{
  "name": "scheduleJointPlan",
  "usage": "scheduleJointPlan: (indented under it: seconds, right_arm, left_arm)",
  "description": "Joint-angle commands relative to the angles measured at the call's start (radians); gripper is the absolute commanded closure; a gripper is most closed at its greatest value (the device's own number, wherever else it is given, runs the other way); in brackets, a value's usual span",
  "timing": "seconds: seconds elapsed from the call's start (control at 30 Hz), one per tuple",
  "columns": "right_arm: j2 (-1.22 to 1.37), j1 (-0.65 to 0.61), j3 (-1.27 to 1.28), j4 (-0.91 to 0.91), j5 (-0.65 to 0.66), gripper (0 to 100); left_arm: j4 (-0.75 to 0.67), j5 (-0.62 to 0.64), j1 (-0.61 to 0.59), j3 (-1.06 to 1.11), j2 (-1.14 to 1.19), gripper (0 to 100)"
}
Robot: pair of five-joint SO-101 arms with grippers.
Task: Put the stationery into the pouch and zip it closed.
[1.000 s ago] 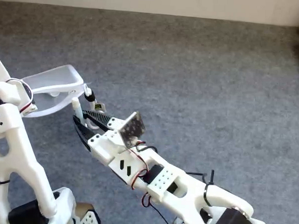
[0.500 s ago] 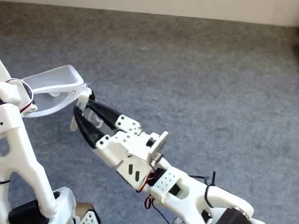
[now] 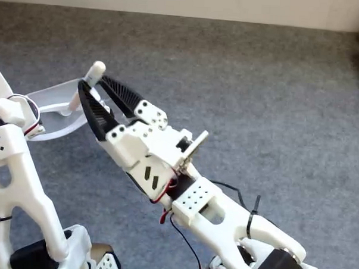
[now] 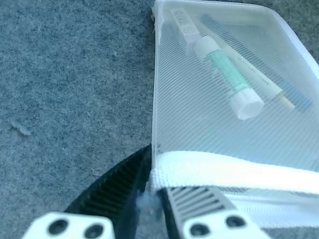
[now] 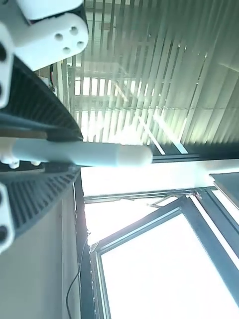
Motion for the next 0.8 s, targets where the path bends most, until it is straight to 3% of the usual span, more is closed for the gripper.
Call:
scheduleJointPlan:
  seconds: [0.0,0.4,0.77]
  right_arm:
    - [0.031,-0.025,-0.091,0.010,-0.005,99.5]
    - [0.410,-0.058,-0.248,0.007,-0.003,99.5]
    - [0.478,-0.130,-0.243,0.008,-0.002,98.5]
  left_arm:
    - [-0.018,0.014,-0.015,0.002,-0.005,99]
    - [-0.018,0.014,-0.015,0.004,-0.005,99]
    - [-0.018,0.014,-0.015,0.004,-0.004,99]
